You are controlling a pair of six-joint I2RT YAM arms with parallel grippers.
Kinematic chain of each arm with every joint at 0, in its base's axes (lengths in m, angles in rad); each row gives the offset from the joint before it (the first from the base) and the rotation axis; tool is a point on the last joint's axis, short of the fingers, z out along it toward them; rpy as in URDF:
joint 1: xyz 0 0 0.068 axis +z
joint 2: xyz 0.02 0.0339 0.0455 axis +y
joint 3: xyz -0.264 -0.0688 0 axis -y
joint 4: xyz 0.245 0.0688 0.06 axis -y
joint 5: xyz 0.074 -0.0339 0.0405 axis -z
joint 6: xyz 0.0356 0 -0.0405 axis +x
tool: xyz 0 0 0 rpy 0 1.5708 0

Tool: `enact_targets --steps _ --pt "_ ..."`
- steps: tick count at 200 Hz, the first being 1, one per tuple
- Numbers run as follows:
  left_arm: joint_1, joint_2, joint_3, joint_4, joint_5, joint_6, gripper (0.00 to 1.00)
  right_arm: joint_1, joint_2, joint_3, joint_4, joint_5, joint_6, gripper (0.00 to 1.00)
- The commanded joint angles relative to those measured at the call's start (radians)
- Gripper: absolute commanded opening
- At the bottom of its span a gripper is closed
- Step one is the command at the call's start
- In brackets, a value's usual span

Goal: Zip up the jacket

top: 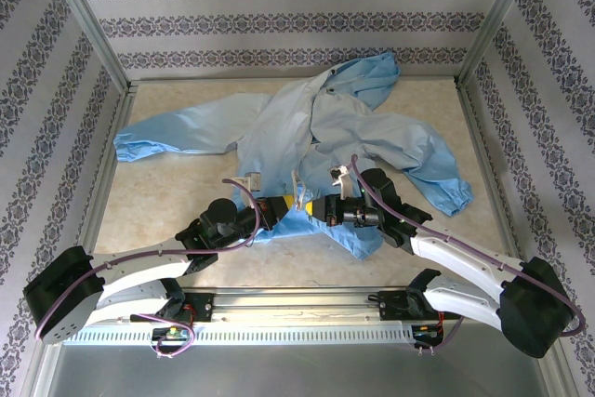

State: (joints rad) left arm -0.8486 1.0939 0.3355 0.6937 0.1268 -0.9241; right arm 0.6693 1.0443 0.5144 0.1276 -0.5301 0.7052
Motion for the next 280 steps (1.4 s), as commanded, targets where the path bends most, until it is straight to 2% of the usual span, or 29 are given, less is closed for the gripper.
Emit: enact_targets --steps 1,119,165,280 --pt "0.008 -0.003 -0.022 0.059 0.01 -0.016 0.0 -0.007 -0.01 0.006 0.061 -0.014 0.014 0.0" --pt "0.007 -0.02 -0.033 0.087 -0.011 -0.005 0.0 -0.008 -0.008 -0.001 0.083 -0.047 0.042 0.0" --pt "0.006 -0.047 -0.016 0.047 -0.027 0.014 0.0 -0.007 -0.017 -0.013 0.083 -0.048 0.045 0.0" --pt "0.007 -0.011 0.0 0.058 -0.023 0.017 0.0 -0.008 -0.02 -0.016 0.086 -0.05 0.048 0.0"
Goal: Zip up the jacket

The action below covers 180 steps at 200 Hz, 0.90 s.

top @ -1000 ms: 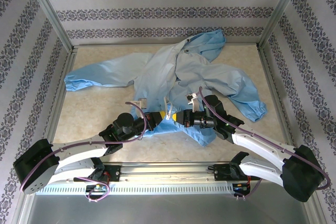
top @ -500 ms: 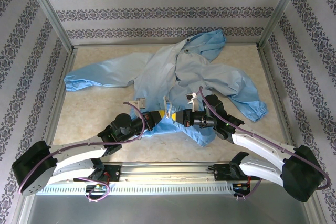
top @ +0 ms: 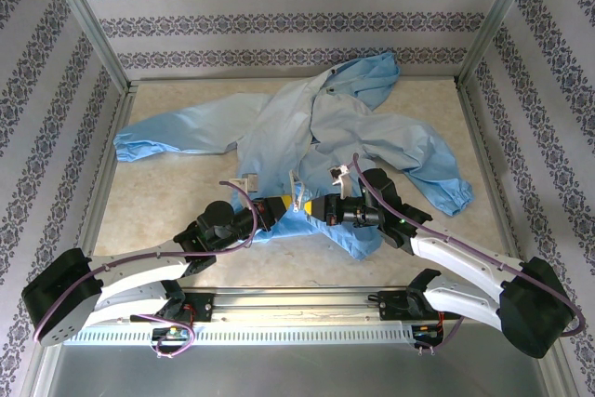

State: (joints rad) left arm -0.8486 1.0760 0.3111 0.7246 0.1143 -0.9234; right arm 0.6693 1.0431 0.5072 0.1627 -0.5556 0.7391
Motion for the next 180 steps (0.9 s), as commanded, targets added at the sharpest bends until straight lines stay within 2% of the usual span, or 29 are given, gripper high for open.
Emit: enact_targets --steps 1,180 --pt "0.007 0.007 0.025 0.027 -0.01 0.016 0.0 -0.008 -0.02 -0.008 0.051 -0.024 0.014 0.0" --pt "0.007 0.019 0.032 0.044 -0.013 0.014 0.0 -0.006 0.001 -0.011 0.062 -0.024 0.012 0.0"
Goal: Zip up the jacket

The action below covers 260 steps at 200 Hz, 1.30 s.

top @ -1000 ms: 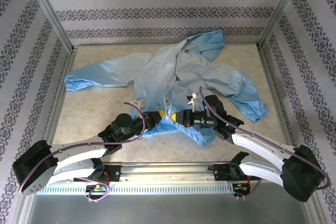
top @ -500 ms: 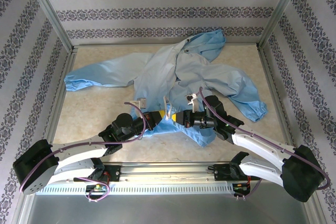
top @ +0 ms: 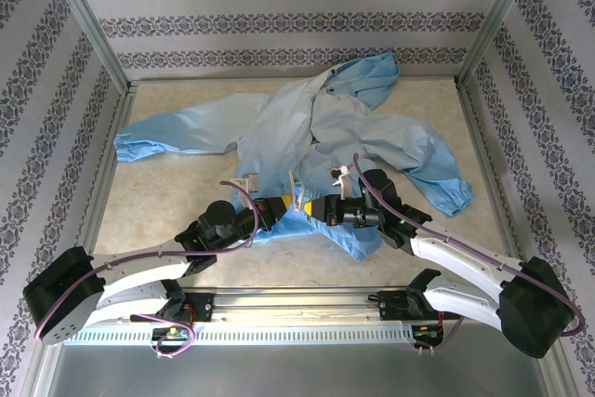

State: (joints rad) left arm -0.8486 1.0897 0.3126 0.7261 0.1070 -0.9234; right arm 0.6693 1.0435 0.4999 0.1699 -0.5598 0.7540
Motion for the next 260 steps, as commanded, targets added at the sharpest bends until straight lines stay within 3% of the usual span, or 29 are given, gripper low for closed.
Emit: enact_targets --steps 1,260 --pt "0.007 0.006 0.032 0.042 -0.006 0.015 0.0 -0.007 0.0 -0.003 0.055 -0.02 -0.003 0.0" --pt "-0.03 0.021 -0.017 0.076 -0.02 -0.009 0.0 -0.013 -0.03 0.005 0.045 0.057 0.062 0.0"
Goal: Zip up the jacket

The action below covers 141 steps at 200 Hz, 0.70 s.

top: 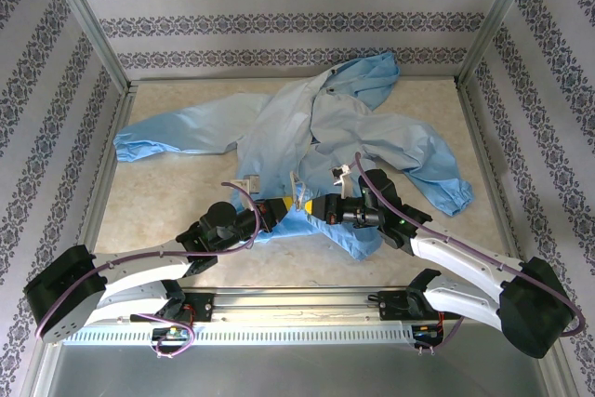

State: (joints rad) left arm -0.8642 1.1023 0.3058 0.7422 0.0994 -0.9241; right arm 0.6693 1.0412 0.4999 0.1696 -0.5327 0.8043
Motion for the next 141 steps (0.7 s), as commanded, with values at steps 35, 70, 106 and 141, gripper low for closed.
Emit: enact_targets --steps 35,70,106,141 --pt "-0.022 0.003 -0.014 0.051 -0.022 -0.006 0.0 -0.013 -0.035 -0.003 0.048 0.047 0.017 0.0" --pt "-0.027 -0.018 -0.016 0.029 -0.03 -0.005 0.0 -0.011 -0.044 -0.012 0.056 0.062 0.027 0.0" --pt "-0.036 -0.03 -0.014 0.002 -0.03 0.0 0.0 -0.01 -0.053 -0.022 0.059 0.074 0.034 0.0" --pt "-0.039 -0.045 -0.011 -0.035 -0.022 0.014 0.0 -0.01 -0.045 -0.024 0.057 0.077 0.031 0.0"
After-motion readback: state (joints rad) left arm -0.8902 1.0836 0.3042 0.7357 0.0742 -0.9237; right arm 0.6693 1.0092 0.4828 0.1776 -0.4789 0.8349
